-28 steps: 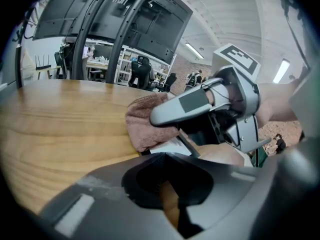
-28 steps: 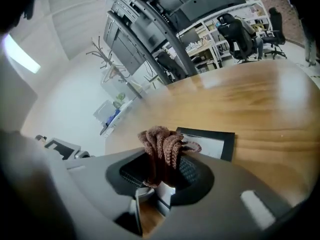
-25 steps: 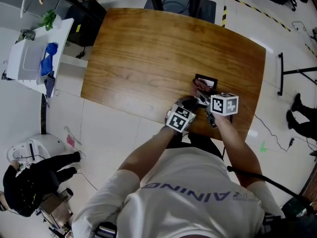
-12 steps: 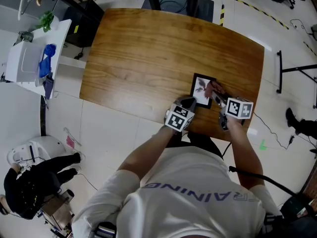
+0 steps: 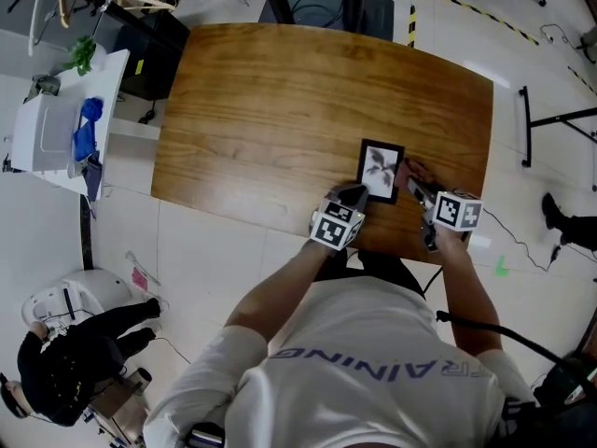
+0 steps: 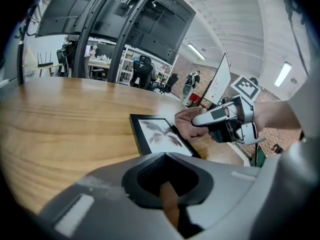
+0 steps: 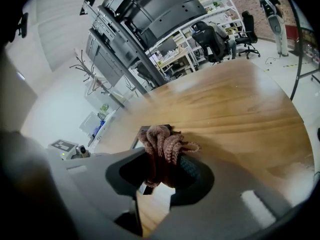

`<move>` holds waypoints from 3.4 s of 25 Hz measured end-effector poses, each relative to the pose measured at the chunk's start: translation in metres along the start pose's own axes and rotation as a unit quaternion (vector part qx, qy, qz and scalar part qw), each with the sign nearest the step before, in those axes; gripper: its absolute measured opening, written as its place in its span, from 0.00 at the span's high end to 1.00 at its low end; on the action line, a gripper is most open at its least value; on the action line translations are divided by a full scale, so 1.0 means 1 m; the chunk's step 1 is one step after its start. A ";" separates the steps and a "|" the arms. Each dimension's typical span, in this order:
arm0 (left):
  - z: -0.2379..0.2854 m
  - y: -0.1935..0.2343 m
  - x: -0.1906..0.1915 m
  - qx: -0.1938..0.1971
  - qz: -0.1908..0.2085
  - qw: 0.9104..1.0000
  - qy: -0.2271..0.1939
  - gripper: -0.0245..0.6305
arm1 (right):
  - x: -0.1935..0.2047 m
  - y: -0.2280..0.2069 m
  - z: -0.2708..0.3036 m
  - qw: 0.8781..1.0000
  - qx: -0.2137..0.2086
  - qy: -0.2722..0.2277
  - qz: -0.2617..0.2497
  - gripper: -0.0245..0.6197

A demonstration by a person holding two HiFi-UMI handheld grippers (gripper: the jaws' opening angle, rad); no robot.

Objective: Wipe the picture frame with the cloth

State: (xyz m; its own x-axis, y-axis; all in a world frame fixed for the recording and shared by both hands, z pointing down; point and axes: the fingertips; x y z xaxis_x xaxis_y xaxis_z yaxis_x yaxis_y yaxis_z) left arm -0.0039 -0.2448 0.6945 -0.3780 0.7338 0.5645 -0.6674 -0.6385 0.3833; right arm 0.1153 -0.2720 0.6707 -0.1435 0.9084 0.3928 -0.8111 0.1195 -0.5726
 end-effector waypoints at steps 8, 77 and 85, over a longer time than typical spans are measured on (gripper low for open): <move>-0.002 0.044 -0.056 -0.002 0.011 1.000 -0.017 0.96 | 0.000 0.001 -0.002 1.000 0.003 -0.006 -0.006 0.77; -0.112 0.012 -0.144 -0.059 0.052 0.986 -0.147 0.95 | -0.073 0.079 -0.114 0.968 -0.006 -0.204 -0.147 0.78; -0.190 -0.006 -0.181 -0.079 0.085 0.963 -0.241 0.95 | -0.110 0.102 -0.152 0.950 -0.009 -0.254 -0.182 0.78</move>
State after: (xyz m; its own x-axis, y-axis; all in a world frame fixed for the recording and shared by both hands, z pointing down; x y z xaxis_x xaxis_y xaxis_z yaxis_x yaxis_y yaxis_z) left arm -0.0533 -0.3297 0.4514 -0.1734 0.4037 0.8983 -0.7255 -0.6692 0.1607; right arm 0.1345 -0.2991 0.4595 -0.1143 0.4962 0.8607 -0.8503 0.3992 -0.3430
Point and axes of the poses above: the fingertips, and each gripper's own axes: z forward along the fingers, y to its left, x out of its underside, and after that the axes turned 9 degrees about y, right-handed
